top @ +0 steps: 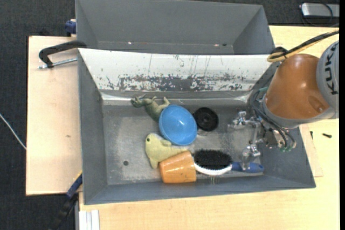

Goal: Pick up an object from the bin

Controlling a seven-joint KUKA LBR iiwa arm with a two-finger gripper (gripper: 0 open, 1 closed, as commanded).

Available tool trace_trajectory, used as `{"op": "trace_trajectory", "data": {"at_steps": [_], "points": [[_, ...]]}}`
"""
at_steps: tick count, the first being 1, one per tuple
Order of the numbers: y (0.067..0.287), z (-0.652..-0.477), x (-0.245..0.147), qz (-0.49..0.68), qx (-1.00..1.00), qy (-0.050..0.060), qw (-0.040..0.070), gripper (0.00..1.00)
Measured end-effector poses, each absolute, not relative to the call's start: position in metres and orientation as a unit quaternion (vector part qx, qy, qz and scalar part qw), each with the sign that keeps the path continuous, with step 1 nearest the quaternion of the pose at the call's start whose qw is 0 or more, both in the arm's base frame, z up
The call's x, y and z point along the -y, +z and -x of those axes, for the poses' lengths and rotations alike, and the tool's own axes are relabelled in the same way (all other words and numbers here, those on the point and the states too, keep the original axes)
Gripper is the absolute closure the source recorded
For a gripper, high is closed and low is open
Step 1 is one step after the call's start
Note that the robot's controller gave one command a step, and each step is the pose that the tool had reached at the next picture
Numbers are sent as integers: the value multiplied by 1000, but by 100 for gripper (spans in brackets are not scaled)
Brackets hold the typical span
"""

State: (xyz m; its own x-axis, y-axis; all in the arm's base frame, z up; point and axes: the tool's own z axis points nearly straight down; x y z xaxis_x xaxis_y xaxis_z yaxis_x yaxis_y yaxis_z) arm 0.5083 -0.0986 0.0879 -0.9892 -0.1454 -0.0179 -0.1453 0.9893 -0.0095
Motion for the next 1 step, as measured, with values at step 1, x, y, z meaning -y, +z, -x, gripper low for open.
{"op": "trace_trajectory", "data": {"at_steps": [1], "points": [[177,-506,-4,58,-998,2,7,0]]}}
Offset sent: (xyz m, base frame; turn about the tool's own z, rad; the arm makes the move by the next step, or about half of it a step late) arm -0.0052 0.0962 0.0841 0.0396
